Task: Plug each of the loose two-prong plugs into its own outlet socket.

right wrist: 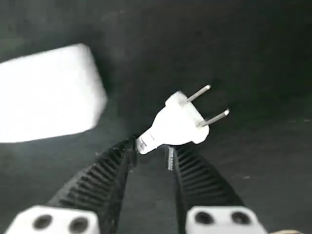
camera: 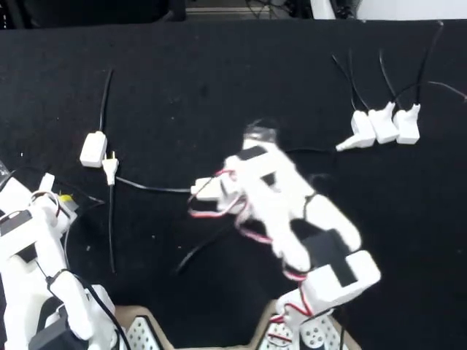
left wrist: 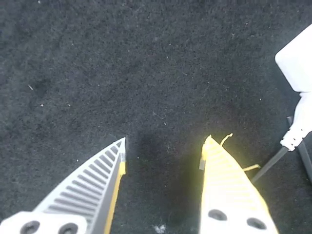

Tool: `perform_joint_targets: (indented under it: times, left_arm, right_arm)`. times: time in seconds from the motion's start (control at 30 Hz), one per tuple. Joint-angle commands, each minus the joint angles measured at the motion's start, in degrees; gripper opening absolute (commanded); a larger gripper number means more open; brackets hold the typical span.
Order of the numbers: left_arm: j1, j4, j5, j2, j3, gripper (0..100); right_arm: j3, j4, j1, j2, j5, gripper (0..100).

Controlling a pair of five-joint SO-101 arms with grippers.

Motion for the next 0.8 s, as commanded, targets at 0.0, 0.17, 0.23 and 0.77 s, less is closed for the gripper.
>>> perform_joint_targets:
  times: [0.0,0.17,0.23,0.77]
  left_arm:
    - [-0.4,-0.6,0.4,-2.0,-2.0,25]
    - [-0.3,-0.6,0.4,-2.0,-2.0,25]
    - [-0.3,-0.6,0.4,-2.0,-2.0,25]
    - [-0.3,-0.6,0.4,-2.0,-2.0,25]
  right_arm:
    - [-0.1,1.5,10.7,-0.2,5.3,11.3]
    - [-1.1,1.8,20.0,-0.3,16.6,11.3]
    - [-1.4,1.4,22.2,-0.3,22.1,11.3]
    - [-15.7,11.3,22.9,-0.3,72.9,11.3]
